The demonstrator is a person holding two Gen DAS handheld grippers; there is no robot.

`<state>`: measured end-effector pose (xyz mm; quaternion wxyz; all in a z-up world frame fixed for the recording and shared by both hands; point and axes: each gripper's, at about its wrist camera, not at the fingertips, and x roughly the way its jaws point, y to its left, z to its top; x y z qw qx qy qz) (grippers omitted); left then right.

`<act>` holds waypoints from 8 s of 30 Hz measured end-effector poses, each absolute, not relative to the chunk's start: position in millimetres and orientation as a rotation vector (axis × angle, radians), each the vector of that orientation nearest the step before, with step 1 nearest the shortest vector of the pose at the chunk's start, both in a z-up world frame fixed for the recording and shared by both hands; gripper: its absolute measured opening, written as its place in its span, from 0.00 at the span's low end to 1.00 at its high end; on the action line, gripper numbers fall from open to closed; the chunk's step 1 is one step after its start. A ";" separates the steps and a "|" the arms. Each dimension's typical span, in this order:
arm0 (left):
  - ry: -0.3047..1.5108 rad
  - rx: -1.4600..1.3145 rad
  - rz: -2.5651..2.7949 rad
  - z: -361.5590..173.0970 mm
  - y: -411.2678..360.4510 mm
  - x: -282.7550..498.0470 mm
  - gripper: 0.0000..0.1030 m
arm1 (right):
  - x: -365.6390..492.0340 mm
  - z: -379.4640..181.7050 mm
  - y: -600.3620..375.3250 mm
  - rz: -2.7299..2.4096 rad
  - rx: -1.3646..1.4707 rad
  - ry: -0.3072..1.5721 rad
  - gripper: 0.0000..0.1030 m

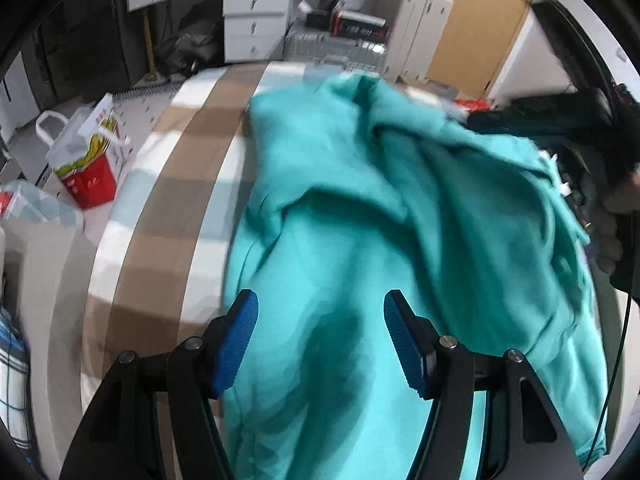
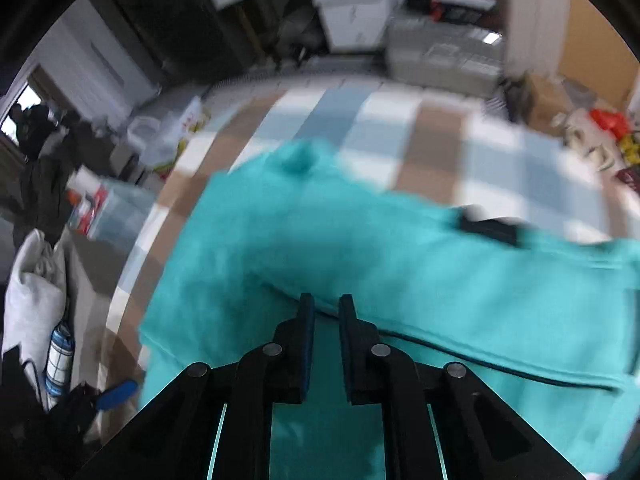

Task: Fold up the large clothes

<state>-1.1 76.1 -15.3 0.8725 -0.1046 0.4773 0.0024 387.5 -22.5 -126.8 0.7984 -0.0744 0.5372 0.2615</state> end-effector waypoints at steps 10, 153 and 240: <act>0.954 -0.094 -0.091 19.4 50.0 88.5 0.59 | 375.1 -166.0 -160.2 0.242 -0.215 1.219 0.26; 1.209 -0.493 -0.131 -58.6 92.3 -212.8 0.74 | -0.9 -159.1 -351.4 0.392 0.536 1.018 0.70; 1.274 -0.560 -0.316 -76.8 56.2 -218.5 0.68 | 22.7 -155.4 -335.0 0.385 0.497 1.117 0.17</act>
